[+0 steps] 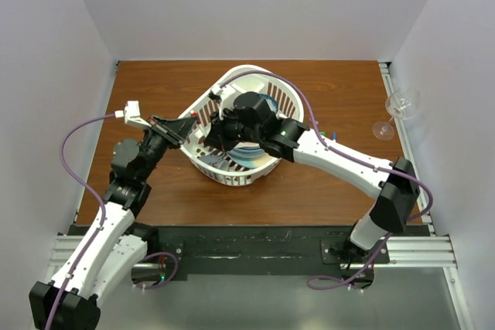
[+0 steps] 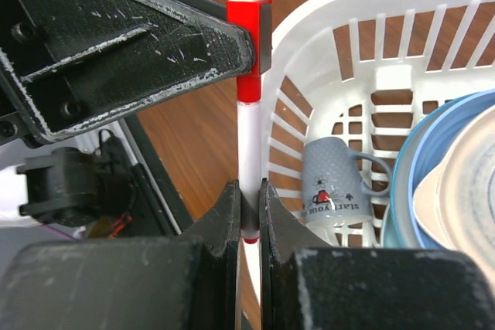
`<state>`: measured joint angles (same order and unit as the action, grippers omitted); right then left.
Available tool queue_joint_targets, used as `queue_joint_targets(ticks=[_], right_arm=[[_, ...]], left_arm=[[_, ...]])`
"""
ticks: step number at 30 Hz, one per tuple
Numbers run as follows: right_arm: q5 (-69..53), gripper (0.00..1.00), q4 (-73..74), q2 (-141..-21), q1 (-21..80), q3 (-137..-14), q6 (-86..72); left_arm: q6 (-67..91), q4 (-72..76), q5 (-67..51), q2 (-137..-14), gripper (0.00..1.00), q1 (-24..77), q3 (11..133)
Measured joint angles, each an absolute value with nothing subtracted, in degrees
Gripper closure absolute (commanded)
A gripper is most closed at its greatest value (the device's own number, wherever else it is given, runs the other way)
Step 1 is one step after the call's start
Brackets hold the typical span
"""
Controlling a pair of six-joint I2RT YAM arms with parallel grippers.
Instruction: Insert the pens into the pen caps
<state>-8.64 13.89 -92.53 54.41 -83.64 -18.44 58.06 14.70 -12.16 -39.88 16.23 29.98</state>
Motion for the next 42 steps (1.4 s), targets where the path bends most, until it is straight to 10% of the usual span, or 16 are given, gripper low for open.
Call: queue_joint_targets(ticks=[26, 42], right_arm=[[-16.45, 1.0, 28.29, -105.54, 50.98, -102.41, -10.07], [-20.05, 1.0, -6.92, -88.64, 44.12, -85.01, -9.67]], left_arm=[[55.44, 17.91, 6.61, -42.02, 1.0, 25.56, 29.3], [54.28, 0.58, -15.7, -47.68, 0.94, 33.39, 40.03]])
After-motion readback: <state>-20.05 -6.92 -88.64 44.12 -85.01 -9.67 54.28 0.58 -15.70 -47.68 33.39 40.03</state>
